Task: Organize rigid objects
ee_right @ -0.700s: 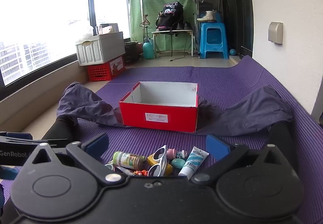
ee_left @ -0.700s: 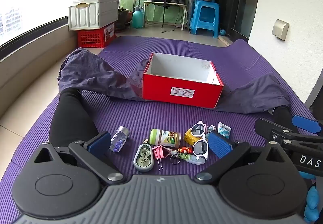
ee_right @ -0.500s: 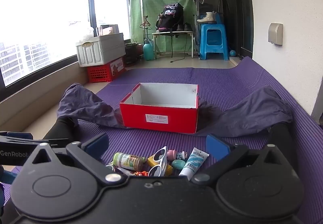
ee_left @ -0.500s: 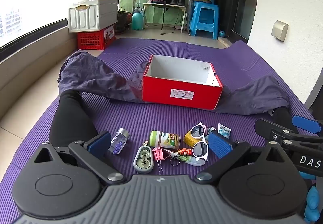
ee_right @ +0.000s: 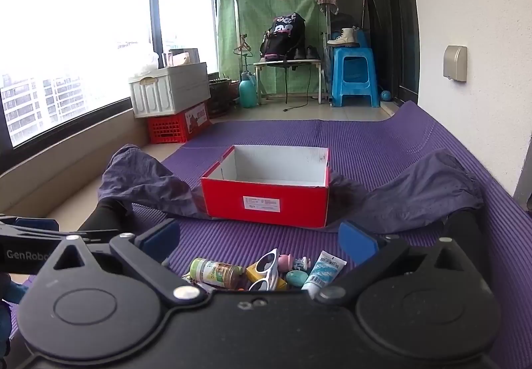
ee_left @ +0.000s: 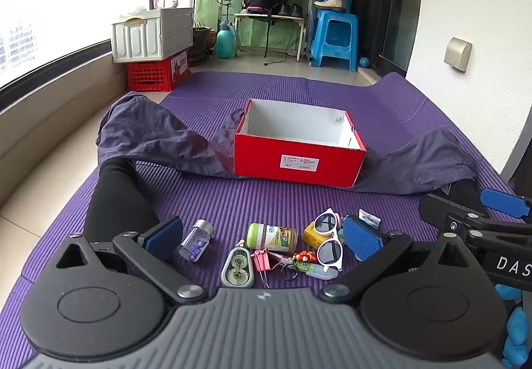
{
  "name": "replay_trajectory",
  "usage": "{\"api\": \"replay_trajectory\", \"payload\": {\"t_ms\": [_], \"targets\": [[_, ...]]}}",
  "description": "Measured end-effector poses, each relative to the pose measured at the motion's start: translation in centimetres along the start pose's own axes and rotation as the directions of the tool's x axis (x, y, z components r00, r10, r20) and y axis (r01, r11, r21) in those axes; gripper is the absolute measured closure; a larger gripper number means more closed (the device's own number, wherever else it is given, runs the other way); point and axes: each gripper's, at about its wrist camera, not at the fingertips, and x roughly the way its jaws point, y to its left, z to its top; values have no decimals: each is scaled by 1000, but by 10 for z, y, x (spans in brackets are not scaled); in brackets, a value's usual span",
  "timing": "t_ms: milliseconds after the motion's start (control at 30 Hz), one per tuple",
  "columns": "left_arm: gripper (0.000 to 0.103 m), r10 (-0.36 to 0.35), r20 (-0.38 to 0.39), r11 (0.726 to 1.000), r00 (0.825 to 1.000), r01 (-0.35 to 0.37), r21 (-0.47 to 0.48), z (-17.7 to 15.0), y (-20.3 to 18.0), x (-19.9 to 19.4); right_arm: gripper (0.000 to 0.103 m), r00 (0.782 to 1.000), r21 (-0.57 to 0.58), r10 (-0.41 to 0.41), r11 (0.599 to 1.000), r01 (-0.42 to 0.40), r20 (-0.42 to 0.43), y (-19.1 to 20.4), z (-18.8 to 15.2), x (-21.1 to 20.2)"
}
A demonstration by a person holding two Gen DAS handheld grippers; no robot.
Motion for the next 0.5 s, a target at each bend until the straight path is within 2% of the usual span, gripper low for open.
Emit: {"api": "replay_trajectory", "payload": {"t_ms": [500], "targets": [[0,3,11,1000,1000,-4,4,1,1,-2,2,1000,2,10,1000,-10,8,2,0,-1]]}}
